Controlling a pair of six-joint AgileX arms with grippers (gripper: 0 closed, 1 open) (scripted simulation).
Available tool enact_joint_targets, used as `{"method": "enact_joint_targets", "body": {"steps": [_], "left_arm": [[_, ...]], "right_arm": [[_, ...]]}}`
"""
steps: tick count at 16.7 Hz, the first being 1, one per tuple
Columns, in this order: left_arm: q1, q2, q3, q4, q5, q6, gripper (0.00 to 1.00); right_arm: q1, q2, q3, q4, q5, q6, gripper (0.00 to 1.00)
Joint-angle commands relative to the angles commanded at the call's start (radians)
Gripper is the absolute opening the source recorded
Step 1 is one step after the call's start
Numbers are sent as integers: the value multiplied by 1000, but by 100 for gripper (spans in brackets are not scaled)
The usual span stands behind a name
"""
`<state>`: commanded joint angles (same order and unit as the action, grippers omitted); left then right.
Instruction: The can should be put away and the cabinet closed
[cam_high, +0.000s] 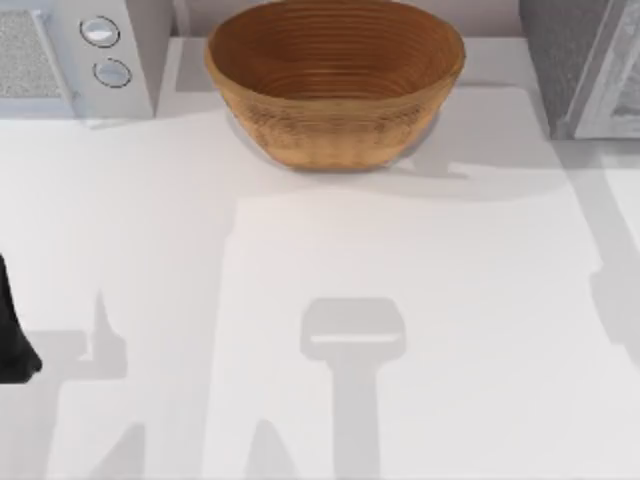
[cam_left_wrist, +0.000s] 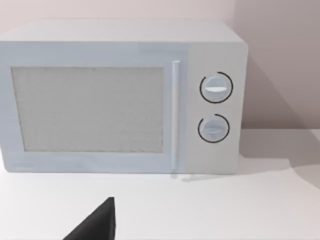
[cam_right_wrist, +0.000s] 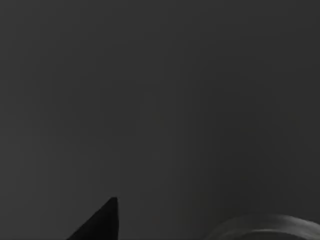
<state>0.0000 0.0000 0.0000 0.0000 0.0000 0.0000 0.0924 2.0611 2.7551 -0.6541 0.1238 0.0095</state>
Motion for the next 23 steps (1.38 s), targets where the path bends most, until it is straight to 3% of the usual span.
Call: {"method": "enact_joint_targets", "body": {"steps": [4,8,23], "left_arm": [[0,0,0,0,0,0,100],[0,0,0,0,0,0,100],[0,0,0,0,0,0,100]], "right_arm": [[-19,-173,-121,112,-14,-34,100],[-25,-448,-405,227,-56,-62,100],[-76,-1616,-2113,546,-138,-40,100]]}}
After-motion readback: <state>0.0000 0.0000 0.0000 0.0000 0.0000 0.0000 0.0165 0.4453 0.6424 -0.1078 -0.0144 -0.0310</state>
